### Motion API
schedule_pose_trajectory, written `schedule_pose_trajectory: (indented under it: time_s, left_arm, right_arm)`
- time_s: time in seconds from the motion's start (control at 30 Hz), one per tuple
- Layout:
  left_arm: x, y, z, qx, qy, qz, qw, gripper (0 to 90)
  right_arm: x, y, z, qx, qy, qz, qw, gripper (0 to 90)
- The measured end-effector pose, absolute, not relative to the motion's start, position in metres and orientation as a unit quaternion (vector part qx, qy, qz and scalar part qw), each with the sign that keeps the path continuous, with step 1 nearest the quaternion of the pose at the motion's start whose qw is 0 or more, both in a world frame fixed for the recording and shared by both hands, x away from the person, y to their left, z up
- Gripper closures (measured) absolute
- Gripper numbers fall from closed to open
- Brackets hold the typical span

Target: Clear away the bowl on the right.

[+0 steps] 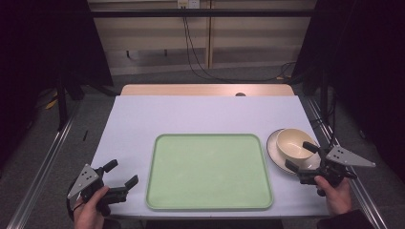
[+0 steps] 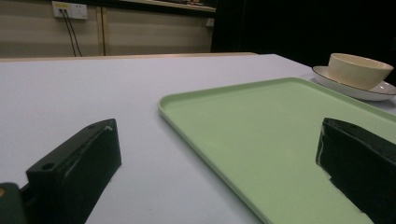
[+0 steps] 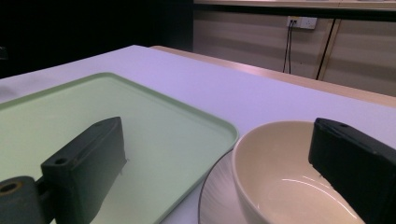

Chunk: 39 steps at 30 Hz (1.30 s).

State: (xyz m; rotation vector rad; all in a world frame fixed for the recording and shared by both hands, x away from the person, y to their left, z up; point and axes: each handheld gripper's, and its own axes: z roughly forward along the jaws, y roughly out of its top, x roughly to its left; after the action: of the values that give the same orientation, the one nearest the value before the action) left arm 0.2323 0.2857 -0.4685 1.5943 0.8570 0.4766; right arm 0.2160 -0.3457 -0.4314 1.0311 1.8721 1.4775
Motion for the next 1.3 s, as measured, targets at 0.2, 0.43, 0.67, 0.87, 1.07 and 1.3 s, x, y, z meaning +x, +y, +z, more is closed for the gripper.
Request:
schedule_pose_trajectory:
  time_s: [0.2,0.43,0.67,0.87,1.07,1.3]
  left_arm:
    - [0.232,0.286,-0.468,0.689,0.366,0.208,0.59,0.1]
    - [0.232,0.286,-0.468,0.689,0.366,0.206,0.59,0.1]
    - [0.232,0.286,-0.468,0.688,0.368,0.205,0.591,0.1]
    - [0.232,0.286,-0.468,0.686,0.367,0.205,0.594,0.1]
    - [0.232,0.286,-0.468,0.688,0.367,0.205,0.591,0.0]
    - [0.231,0.286,-0.468,0.685,0.368,0.208,0.593,0.1]
  right_arm:
    - [0.217,-0.344,-0.433,0.381,0.702,0.542,0.263,2.8]
    - [0.217,-0.348,-0.432,0.38,0.706,0.543,0.251,2.1]
    - [0.217,-0.351,-0.43,0.374,0.712,0.548,0.229,2.3]
    - [0.216,-0.356,-0.428,0.392,0.702,0.543,0.244,3.4]
    - [0.217,-0.361,-0.426,0.393,0.704,0.536,0.251,3.9]
    - [0.223,-0.37,-0.425,0.403,0.711,0.518,0.252,3.6]
